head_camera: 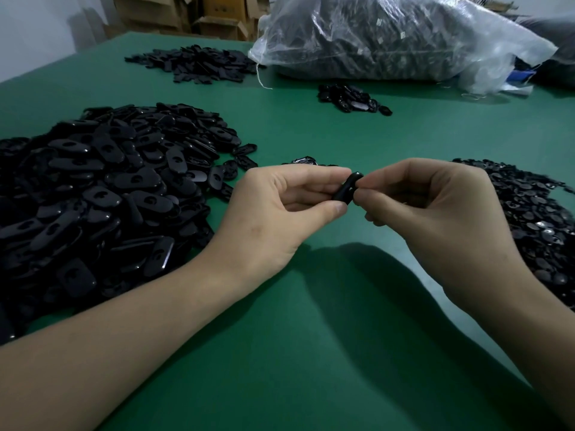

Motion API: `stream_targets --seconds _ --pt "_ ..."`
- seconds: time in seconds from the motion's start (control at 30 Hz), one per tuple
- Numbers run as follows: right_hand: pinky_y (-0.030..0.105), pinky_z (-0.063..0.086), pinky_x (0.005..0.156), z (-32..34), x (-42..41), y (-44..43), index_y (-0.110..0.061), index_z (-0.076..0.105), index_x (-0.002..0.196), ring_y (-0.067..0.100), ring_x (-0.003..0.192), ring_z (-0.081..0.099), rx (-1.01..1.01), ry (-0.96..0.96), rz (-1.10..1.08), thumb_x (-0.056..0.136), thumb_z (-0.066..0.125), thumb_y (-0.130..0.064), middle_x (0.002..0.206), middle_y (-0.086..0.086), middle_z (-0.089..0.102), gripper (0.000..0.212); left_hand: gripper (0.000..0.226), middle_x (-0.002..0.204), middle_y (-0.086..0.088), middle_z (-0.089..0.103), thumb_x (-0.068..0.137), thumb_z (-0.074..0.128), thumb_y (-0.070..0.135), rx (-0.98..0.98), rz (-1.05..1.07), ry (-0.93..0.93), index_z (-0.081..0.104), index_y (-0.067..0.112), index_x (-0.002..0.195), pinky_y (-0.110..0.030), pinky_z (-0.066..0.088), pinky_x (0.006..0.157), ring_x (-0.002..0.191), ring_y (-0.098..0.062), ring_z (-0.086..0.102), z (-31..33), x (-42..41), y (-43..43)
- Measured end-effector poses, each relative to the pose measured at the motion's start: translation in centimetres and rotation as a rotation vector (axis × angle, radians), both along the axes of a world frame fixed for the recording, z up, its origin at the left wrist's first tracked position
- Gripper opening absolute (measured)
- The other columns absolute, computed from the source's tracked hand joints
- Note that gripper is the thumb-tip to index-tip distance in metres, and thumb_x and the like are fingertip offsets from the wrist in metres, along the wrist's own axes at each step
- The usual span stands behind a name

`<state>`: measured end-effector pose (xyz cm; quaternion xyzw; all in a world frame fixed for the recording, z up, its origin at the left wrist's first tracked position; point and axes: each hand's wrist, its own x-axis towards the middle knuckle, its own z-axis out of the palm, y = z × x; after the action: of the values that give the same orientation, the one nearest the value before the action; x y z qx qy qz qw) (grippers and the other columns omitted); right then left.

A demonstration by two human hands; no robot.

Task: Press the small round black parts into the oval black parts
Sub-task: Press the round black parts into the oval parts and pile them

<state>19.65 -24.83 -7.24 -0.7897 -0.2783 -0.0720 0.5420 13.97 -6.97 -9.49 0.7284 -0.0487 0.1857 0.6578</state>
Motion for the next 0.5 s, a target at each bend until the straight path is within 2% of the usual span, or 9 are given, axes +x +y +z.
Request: stream_targets --seconds 0.1,0.3,0.4,0.5 --pt "0.033 0.062 0.071 -0.06 -0.15 0.11 -0.03 0.077 0.082 0.011 0.068 0.072 -0.032 -0.03 -0.026 0.085 0.081 -0.018 0.074 -0.01 0.076 0.013 0.036 0.101 0.002 0.081 0.083 0.08 -0.005 0.004 0.009 0.005 0.078 0.017 0.112 -0.016 0.056 0.086 0.092 -0.009 0.077 0.05 -0.03 0.01" --pt "0.034 0.06 0.073 0.01 -0.44 0.26 -0.028 0.078 0.084 0.009 0.07 0.072 -0.08 -0.057 -0.021 0.084 0.08 -0.019 0.075 -0.013 0.075 0.009 0.034 0.099 0.001 0.081 0.083 0.08 -0.005 -0.009 0.006 0.022 0.078 0.016 0.109 -0.019 0.058 0.086 0.091 -0.011 0.077 -0.01 -0.04 -0.02" --pt "0.025 0.057 0.069 0.02 -0.57 0.3 -0.027 0.078 0.083 0.008 0.07 0.07 -0.129 -0.126 -0.037 0.084 0.08 -0.018 0.073 -0.014 0.074 0.009 0.034 0.099 0.0 0.081 0.084 0.079 -0.004 -0.014 -0.003 0.041 0.078 0.017 0.11 -0.022 0.059 0.084 0.092 -0.012 0.077 -0.02 -0.05 0.05" --pt "0.013 0.048 0.063 0.09 -0.69 0.25 -0.027 0.078 0.083 0.006 0.071 0.068 -0.179 -0.215 -0.069 0.085 0.08 -0.018 0.071 -0.018 0.071 0.01 0.032 0.099 0.0 0.081 0.085 0.079 -0.003 -0.026 -0.007 0.059 0.079 0.019 0.108 -0.021 0.06 0.075 0.09 -0.01 0.077 0.08 -0.09 0.08"
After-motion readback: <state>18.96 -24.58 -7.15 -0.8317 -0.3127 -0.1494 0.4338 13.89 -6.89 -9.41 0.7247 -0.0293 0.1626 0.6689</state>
